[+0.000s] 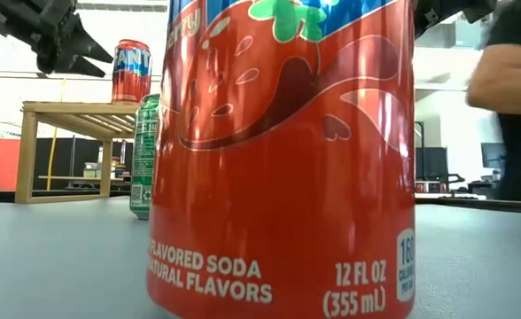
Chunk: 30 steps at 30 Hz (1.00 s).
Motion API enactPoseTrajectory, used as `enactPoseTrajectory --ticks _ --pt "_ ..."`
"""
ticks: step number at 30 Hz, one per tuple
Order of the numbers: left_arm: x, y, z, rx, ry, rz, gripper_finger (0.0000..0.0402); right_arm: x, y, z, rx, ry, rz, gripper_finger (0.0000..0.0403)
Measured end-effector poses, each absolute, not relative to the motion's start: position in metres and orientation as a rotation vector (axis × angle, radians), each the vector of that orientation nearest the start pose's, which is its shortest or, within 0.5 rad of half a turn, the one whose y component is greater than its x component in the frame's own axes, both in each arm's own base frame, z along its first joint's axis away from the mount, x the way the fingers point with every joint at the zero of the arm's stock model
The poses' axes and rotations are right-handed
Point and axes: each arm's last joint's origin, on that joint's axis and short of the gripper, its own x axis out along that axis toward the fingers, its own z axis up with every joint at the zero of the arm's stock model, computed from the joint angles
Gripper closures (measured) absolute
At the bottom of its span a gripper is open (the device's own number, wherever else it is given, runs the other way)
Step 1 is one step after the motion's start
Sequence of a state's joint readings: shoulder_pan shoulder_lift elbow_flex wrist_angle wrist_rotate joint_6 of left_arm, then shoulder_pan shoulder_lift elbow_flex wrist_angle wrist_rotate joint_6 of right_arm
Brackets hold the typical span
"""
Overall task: Place canned beverage on shelf
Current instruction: Put the top red soda can on the shelf aligned with the other red soda can
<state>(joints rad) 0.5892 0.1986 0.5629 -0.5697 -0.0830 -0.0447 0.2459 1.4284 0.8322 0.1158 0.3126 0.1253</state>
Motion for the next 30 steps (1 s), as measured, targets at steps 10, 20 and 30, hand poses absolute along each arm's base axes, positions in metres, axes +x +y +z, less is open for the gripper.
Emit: enactPoseTrajectory --ticks 10,20,30 --pt "0.062 0.043 0.268 -0.113 0.107 0.639 0.0068 0.297 0.060 0.232 -0.008 0.462 -0.110 0.0023" --pt "0.077 0.054 0.253 -0.037 0.002 0.646 0.0068 0.299 0.052 0.232 0.004 0.466 -0.117 0.0023" --pt "0.087 0.060 0.251 -0.011 0.042 0.625 0.0068 0.299 0.050 0.231 -0.024 0.482 -0.112 0.0023"
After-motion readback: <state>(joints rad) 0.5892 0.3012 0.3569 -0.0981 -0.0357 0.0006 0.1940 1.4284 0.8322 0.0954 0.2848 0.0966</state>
